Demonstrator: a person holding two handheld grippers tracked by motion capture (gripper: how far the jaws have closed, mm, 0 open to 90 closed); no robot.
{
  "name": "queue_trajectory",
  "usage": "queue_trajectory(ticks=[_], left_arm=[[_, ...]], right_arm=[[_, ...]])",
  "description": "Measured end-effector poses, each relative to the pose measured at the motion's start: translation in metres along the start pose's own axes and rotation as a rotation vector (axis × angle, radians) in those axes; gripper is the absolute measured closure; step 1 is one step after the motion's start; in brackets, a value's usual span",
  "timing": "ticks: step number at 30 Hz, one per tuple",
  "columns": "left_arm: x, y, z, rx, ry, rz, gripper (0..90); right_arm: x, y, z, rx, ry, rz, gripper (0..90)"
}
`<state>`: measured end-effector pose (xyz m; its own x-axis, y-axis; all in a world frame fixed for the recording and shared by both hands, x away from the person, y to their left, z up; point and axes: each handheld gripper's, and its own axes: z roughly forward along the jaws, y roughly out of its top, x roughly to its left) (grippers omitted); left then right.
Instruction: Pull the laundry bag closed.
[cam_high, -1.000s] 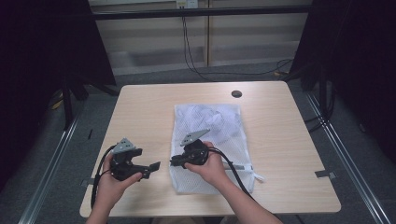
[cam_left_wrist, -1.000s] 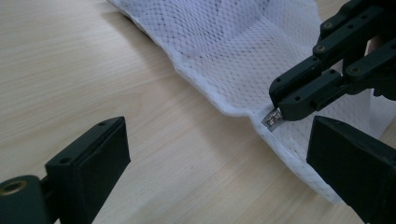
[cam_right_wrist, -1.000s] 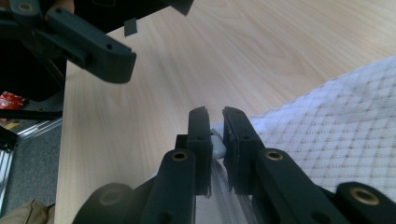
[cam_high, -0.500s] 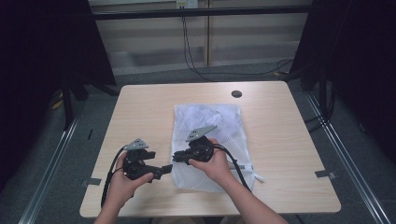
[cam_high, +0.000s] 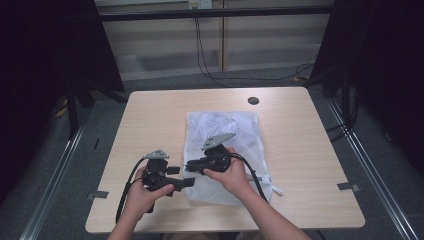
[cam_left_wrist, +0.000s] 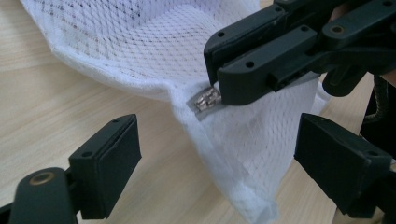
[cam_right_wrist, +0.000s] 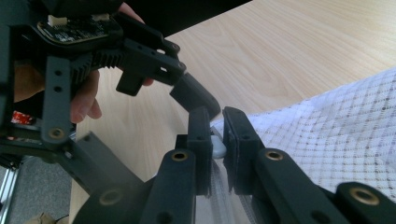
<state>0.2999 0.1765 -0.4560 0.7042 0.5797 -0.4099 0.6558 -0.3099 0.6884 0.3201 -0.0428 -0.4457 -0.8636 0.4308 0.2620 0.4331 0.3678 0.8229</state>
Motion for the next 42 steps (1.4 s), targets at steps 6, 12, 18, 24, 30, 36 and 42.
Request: queue_trajectory(ticks=[6, 12, 18, 24, 30, 36, 42], left_arm=[[0.0, 0.002, 0.006, 0.008, -0.036, -0.02, 24.4], [0.0, 0.003, 0.013, 0.028, -0.056, -0.043, 33.3], [-0.002, 0.005, 0.018, 0.037, -0.068, -0.042, 37.1], [-0.002, 0.007, 0.02, 0.041, -0.078, -0.041, 41.7], [-0.003, 0.007, 0.021, 0.039, -0.081, -0.032, 47.9], [-0.001, 0.008, 0.022, 0.056, -0.097, -0.044, 57.3], [0.001, 0.009, 0.021, 0.07, -0.11, -0.048, 72.5]], right_arm=[[0.0, 0.001, -0.002, -0.002, -0.001, -0.011, 81.8], [0.001, 0.001, -0.004, -0.011, -0.001, -0.017, 81.7], [0.001, 0.001, -0.006, -0.013, -0.001, -0.014, 81.7], [0.0, 0.002, -0.007, -0.02, 0.002, -0.017, 81.7], [0.0, 0.002, -0.007, -0.022, 0.005, -0.017, 81.7], [0.0, 0.002, -0.007, -0.026, 0.007, -0.011, 81.7], [0.0, 0.002, -0.008, -0.03, 0.013, -0.011, 81.7]])
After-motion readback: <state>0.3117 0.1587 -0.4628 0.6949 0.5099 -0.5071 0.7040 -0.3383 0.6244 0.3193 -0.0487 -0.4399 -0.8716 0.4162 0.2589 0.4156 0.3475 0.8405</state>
